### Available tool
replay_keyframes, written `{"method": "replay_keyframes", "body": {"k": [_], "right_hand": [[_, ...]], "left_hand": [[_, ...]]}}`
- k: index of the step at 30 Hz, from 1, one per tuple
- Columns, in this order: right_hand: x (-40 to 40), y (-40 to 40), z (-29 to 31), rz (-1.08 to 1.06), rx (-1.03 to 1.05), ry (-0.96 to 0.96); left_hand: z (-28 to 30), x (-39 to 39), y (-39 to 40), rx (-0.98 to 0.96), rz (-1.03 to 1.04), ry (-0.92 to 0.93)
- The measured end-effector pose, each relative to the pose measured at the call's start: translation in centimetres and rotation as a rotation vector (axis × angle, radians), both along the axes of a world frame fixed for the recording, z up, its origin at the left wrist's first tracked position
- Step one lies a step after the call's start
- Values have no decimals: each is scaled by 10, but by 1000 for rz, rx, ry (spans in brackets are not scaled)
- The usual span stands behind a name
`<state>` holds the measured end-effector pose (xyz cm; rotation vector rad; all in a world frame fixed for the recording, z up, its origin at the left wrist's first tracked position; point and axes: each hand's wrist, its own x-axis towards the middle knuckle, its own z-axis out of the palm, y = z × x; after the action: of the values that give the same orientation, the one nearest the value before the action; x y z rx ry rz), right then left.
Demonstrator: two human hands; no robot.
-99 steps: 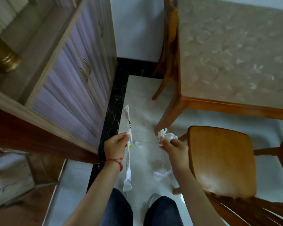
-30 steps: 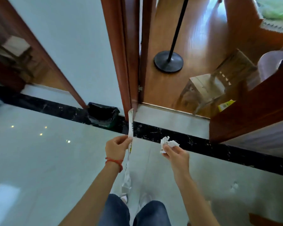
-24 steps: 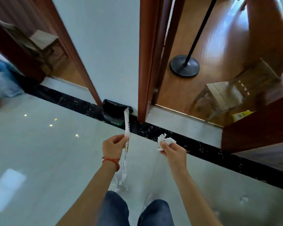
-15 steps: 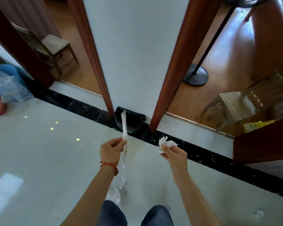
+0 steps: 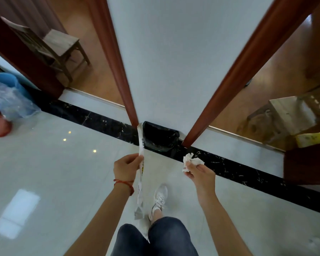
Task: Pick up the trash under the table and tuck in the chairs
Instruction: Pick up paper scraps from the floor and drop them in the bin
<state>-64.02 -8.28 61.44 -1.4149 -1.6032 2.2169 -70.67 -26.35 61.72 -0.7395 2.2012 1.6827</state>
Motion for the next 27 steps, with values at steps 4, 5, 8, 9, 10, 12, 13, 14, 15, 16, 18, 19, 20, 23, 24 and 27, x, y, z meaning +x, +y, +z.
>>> {"method": "replay_keyframes", "body": {"k": [4,5,8,9,10,12,13,14,15,16,18,19,20,23,24,27], "right_hand": [[-45,7,-16,-35,-67,-33],[-56,9,-20,-35,-73,-43],[-86,15,-31,16,-65,-73],[-95,17,-36,35,-52,-86],[-104,19,-42,49,-38,-99],[-119,23,-55,62,-22,-118],[-125,24,-63,65,-20,-124],[-132,25,-71,67,-19,-130],[-138,27,-81,68,-15,-137],[-143,28,-90,66,-10,-144],[-154,29,-110,61,9,-169],[-158,30,-120,60,18,-183],[-162,31,-130,56,21,-191],[-168,31,-160,-1,5,-206],[-168,30,-169,-21,3,-215],[-168,28,-194,-40,-2,-245]], "left_hand": [[-13,-39,11,-12,2,-27],[-16,-49,15,-13,-1,-35],[-28,-76,23,-13,-17,-51],[-32,-84,26,-13,-18,-55],[-37,-92,29,-14,-17,-63],[-49,-105,32,-11,-14,-86],[-57,-112,32,-5,-10,-99],[-65,-119,33,0,-2,-114],[-75,-126,35,3,7,-133],[-86,-132,36,7,17,-155],[-110,-145,37,25,37,-204],[-122,-150,37,39,46,-229],[-135,-155,37,54,53,-255],[-172,-166,39,68,63,-328],[-184,-170,40,62,59,-348],[-218,-180,45,61,55,-417]]}}
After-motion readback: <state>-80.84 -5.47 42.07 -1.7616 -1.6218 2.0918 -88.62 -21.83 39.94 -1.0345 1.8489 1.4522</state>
